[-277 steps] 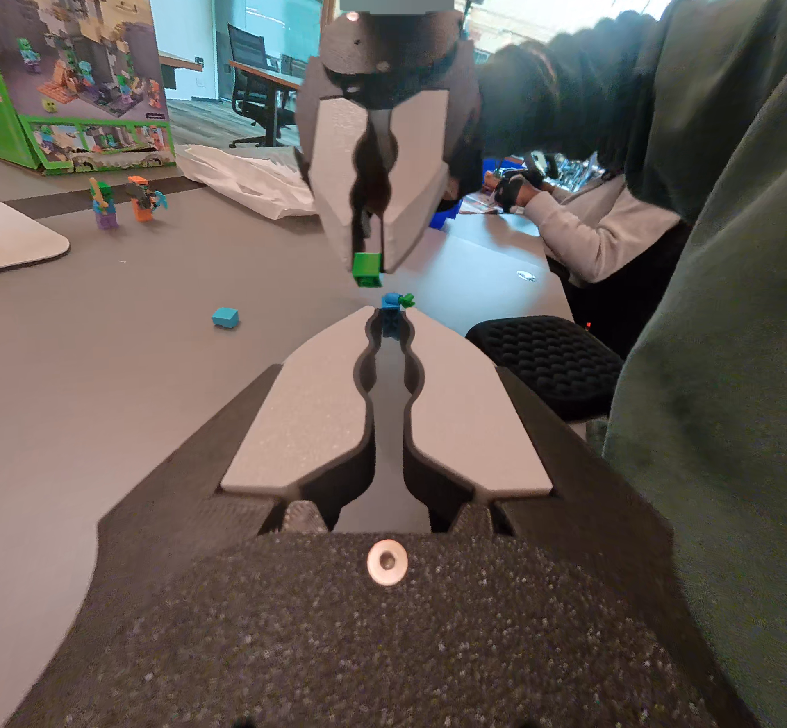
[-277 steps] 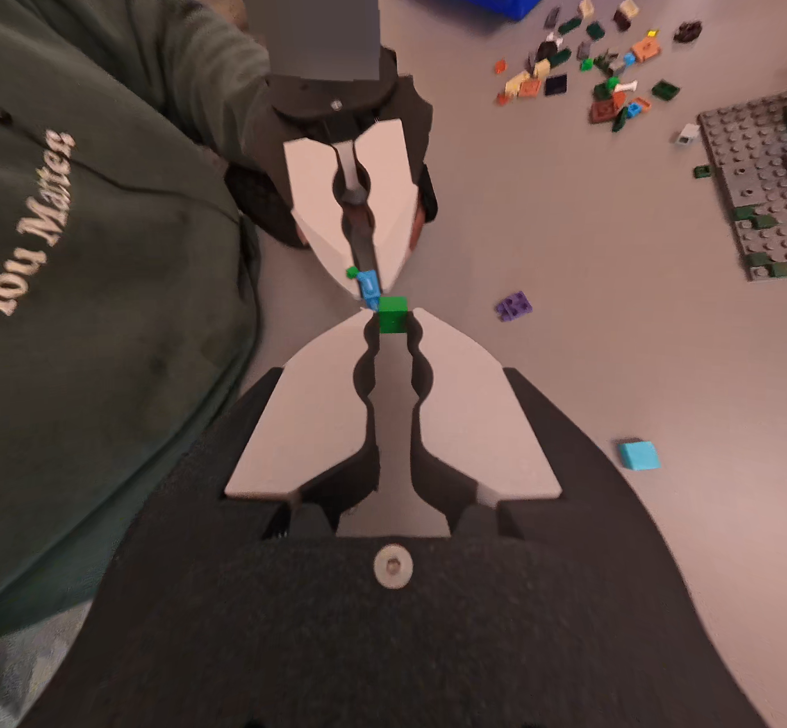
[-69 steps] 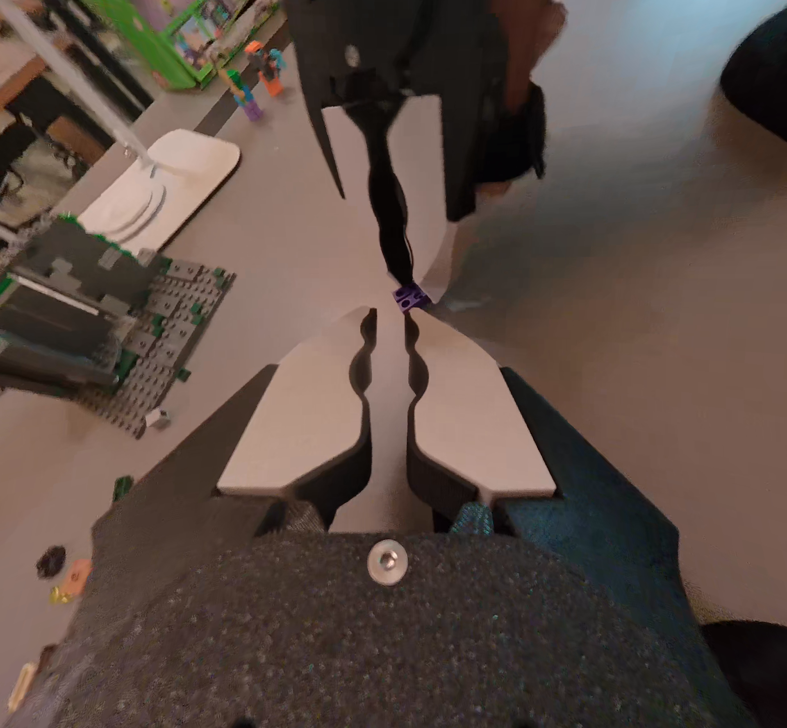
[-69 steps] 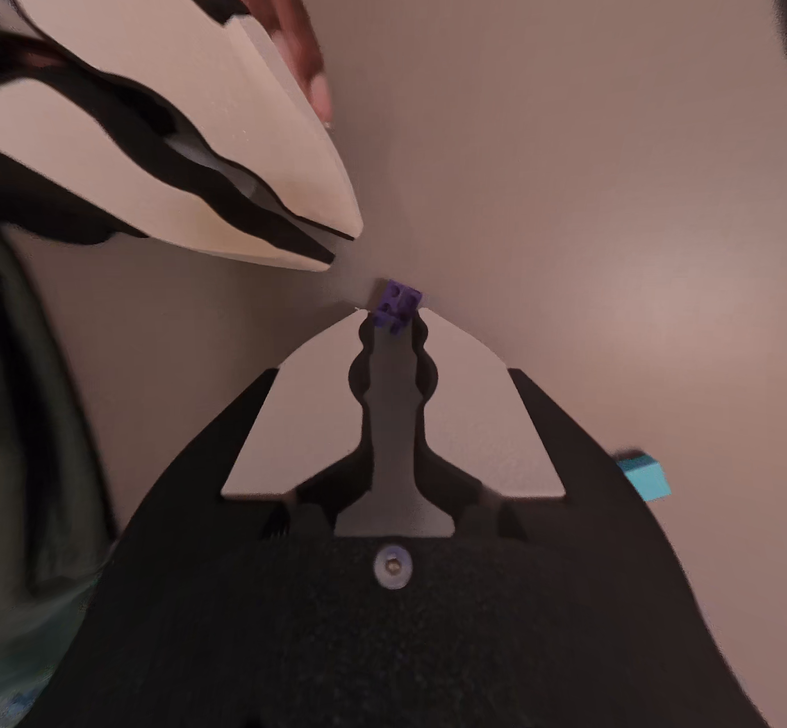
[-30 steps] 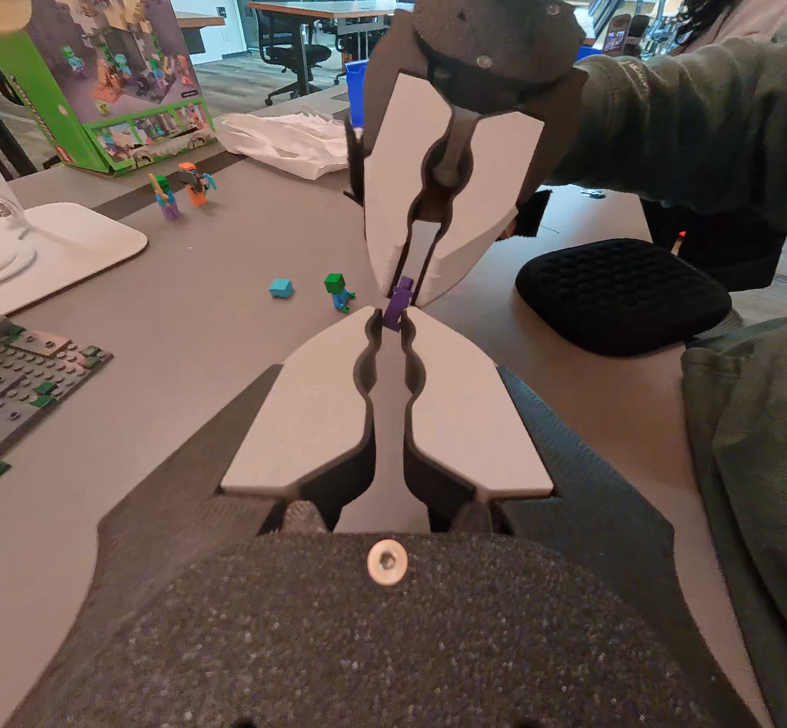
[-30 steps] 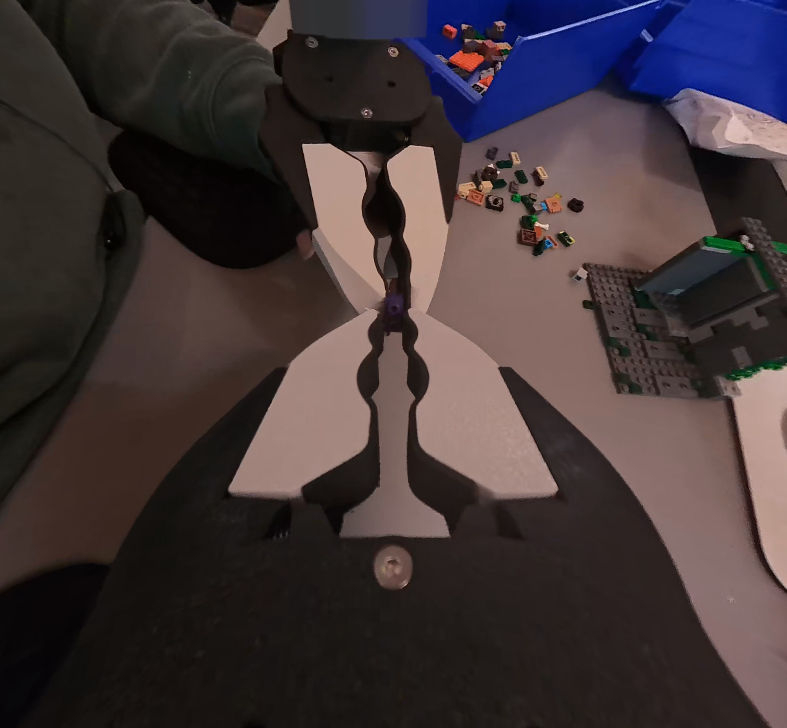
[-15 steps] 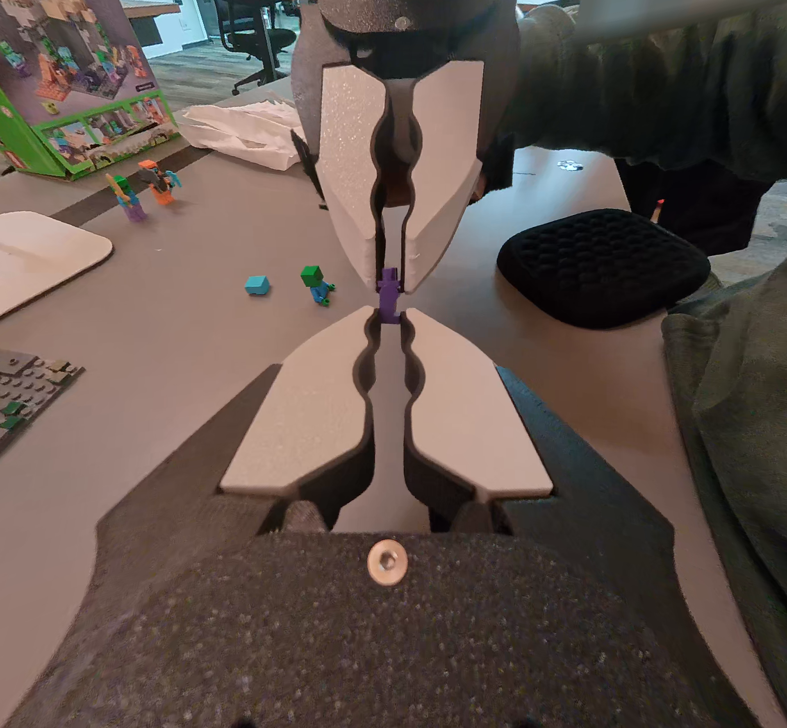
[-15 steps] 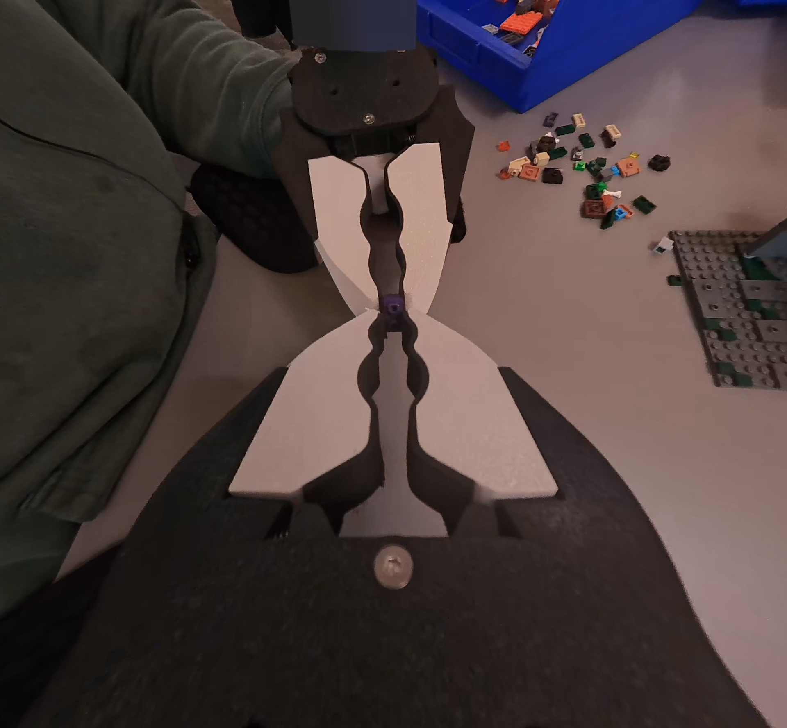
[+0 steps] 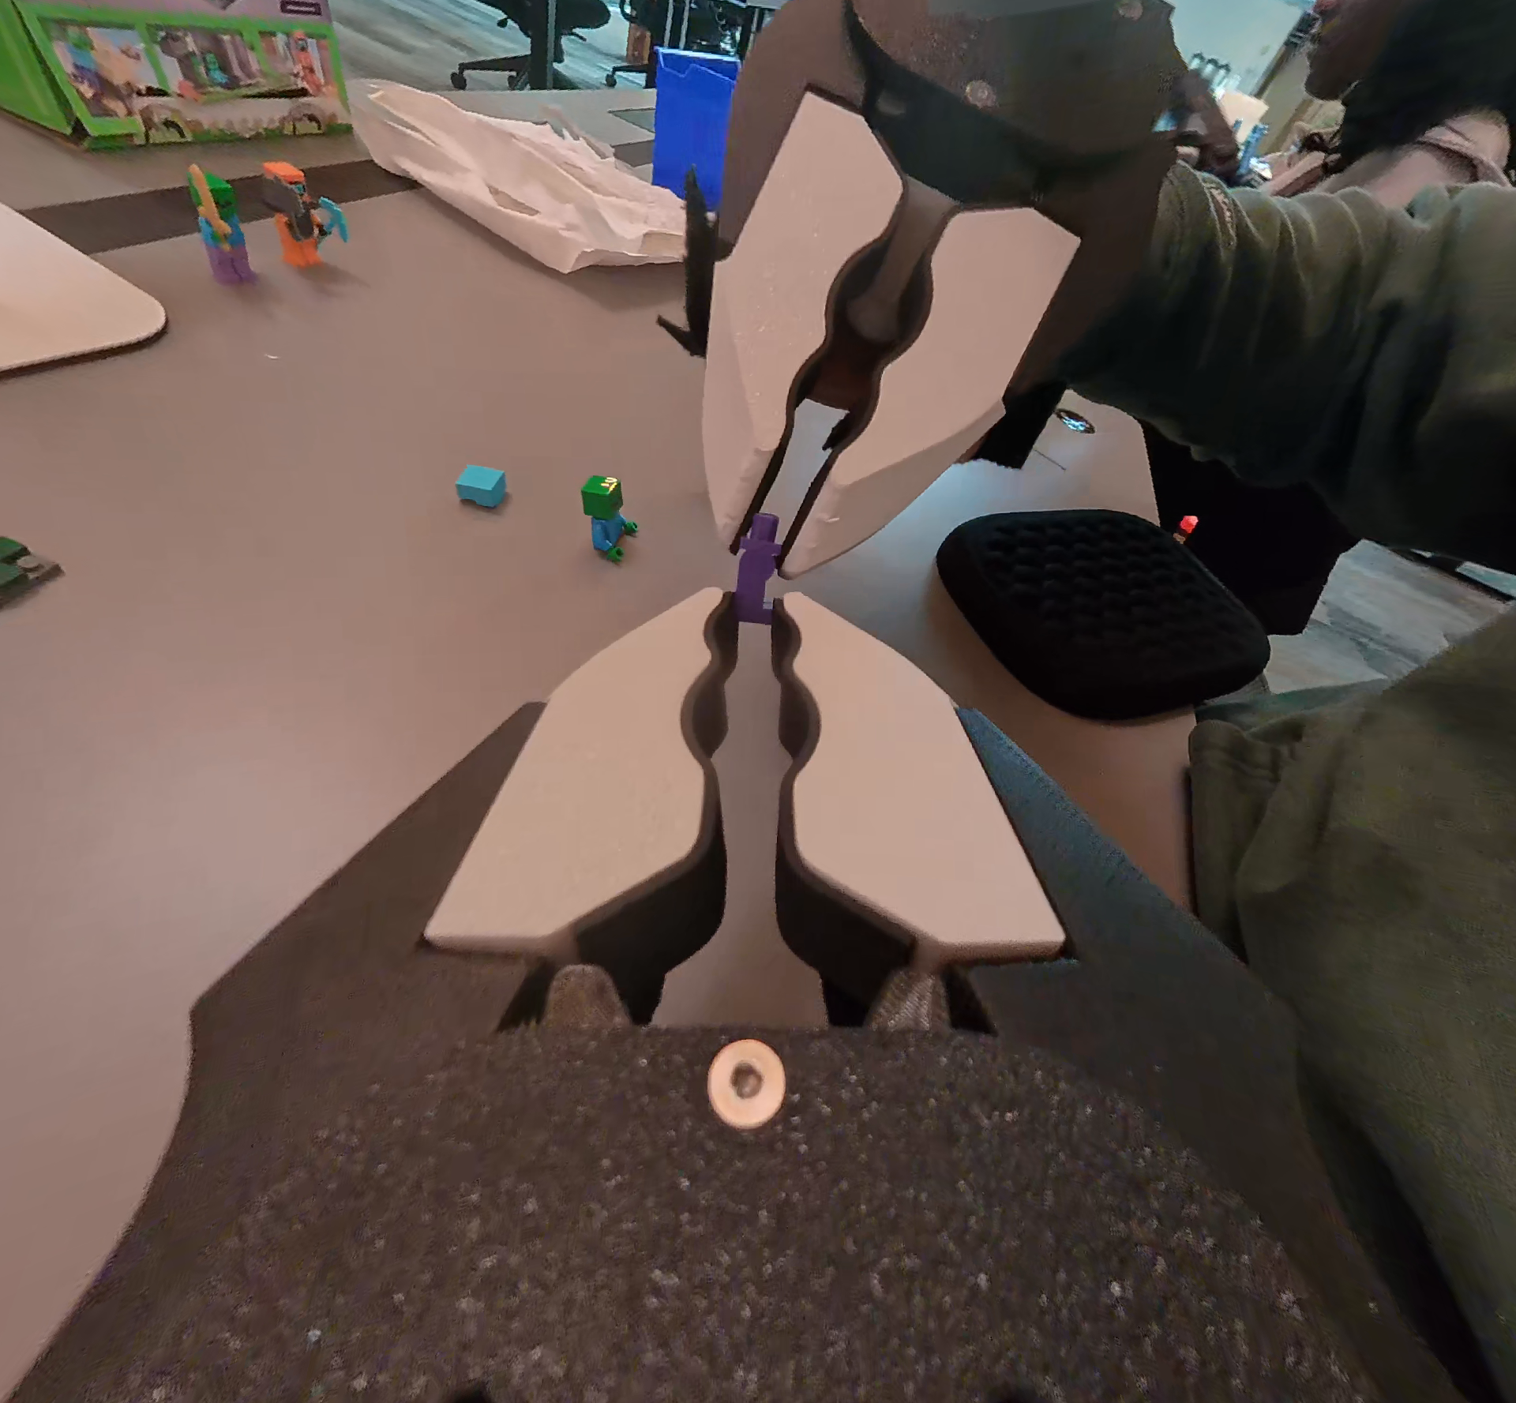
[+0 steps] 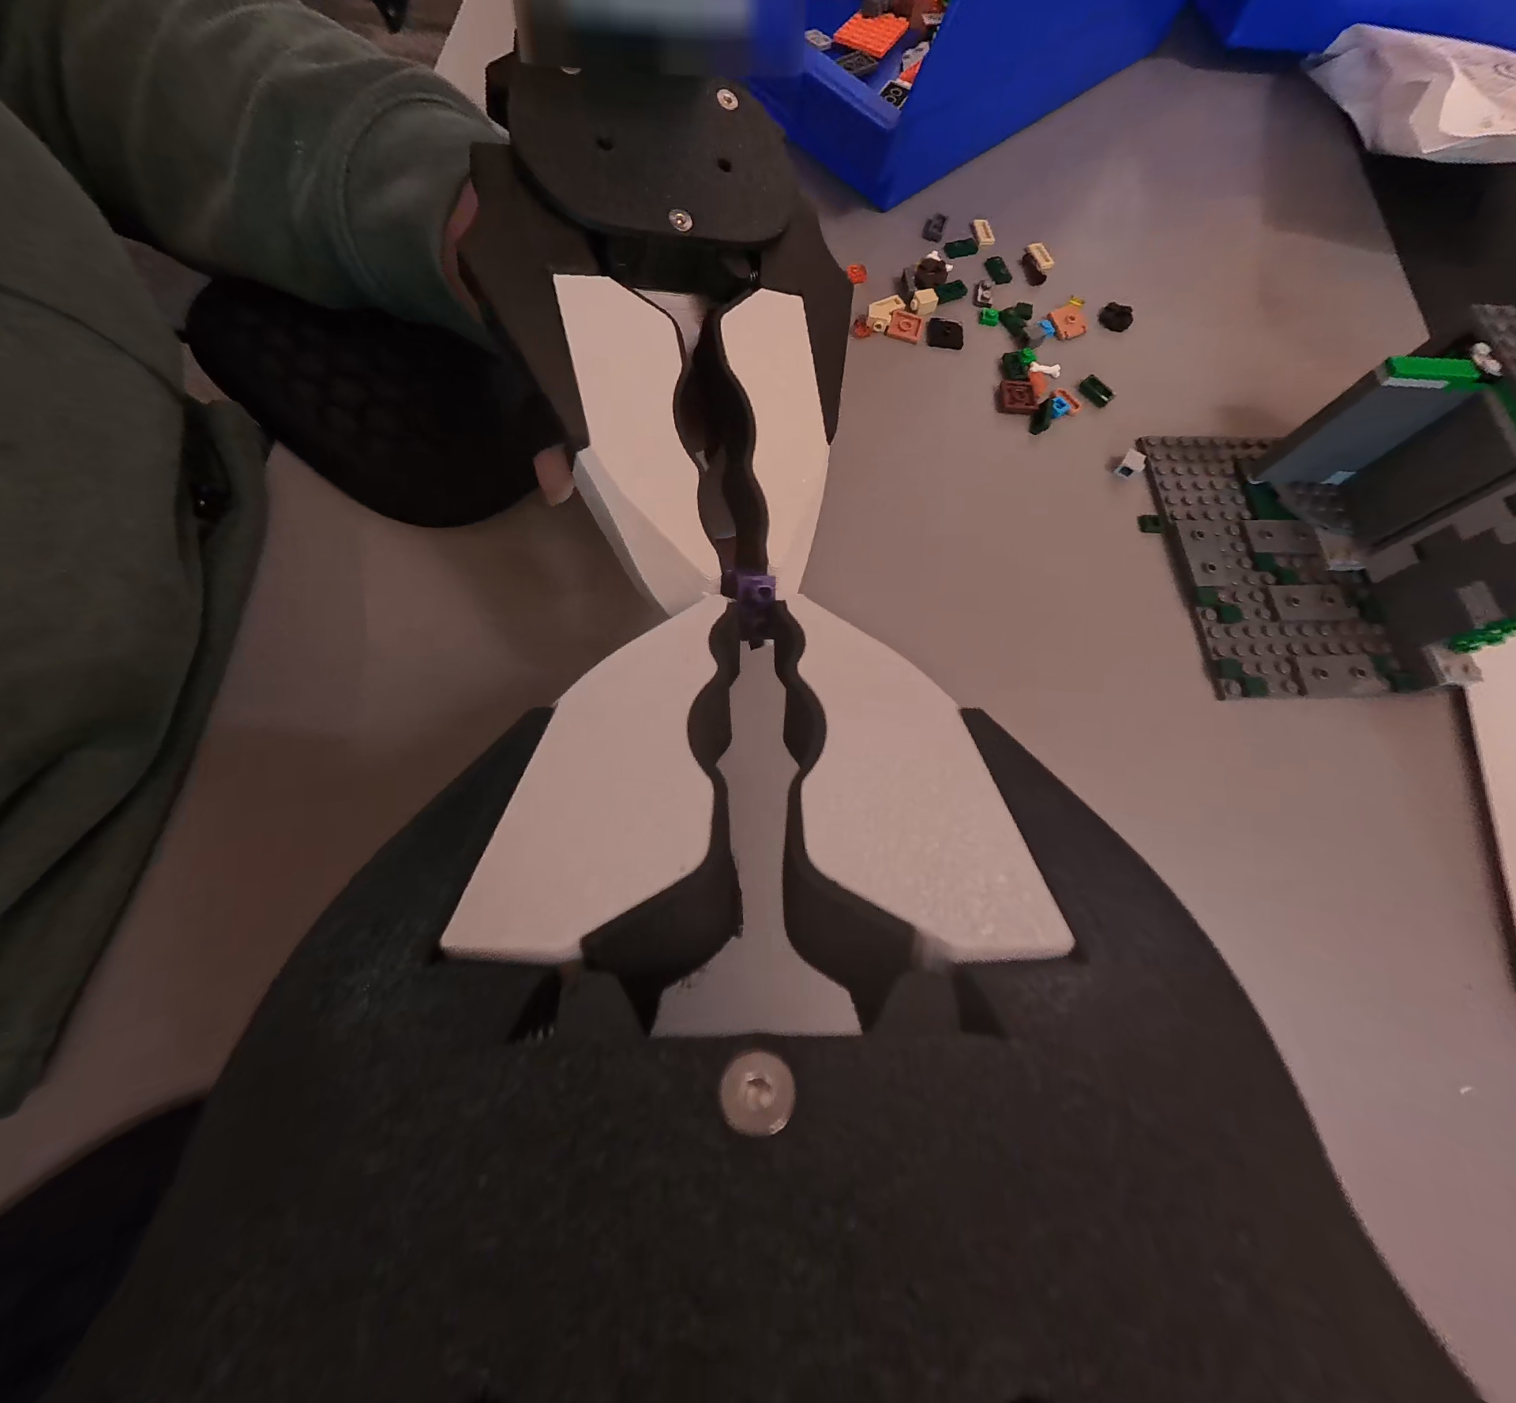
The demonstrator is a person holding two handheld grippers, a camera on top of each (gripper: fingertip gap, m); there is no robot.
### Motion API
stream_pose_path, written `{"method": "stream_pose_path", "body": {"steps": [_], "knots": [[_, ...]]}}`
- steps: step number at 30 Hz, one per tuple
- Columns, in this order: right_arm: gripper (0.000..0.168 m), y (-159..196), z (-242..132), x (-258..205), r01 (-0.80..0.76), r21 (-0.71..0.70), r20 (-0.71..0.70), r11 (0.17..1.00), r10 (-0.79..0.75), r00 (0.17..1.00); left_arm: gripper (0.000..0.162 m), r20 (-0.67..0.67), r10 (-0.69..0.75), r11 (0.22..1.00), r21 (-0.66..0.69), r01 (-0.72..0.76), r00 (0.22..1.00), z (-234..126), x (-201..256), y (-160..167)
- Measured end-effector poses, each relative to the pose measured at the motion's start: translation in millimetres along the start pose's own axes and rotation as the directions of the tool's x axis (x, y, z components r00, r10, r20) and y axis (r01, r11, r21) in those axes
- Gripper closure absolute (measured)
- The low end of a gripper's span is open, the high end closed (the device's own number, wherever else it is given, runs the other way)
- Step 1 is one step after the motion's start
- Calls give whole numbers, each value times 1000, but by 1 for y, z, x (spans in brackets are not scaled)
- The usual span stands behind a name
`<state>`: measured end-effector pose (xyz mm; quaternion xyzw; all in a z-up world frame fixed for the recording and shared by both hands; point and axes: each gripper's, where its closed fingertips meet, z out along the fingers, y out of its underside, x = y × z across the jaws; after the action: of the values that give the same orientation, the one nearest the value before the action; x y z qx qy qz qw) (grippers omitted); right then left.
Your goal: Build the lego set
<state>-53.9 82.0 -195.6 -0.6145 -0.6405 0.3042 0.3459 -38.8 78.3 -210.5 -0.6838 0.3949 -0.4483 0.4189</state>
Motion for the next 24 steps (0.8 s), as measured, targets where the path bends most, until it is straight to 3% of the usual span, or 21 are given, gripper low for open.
{"method": "stream_pose_path", "body": {"steps": [7,24], "knots": [[161,1,1,2,20,-1,-42,1000,-20,999,154,32,12,1000,15,-12,999,1,-3,-1],[161,12,-1,-13,49,-83,92,995,-41,995,154,4,161,987,-29,-161,987,5,9,7]]}}
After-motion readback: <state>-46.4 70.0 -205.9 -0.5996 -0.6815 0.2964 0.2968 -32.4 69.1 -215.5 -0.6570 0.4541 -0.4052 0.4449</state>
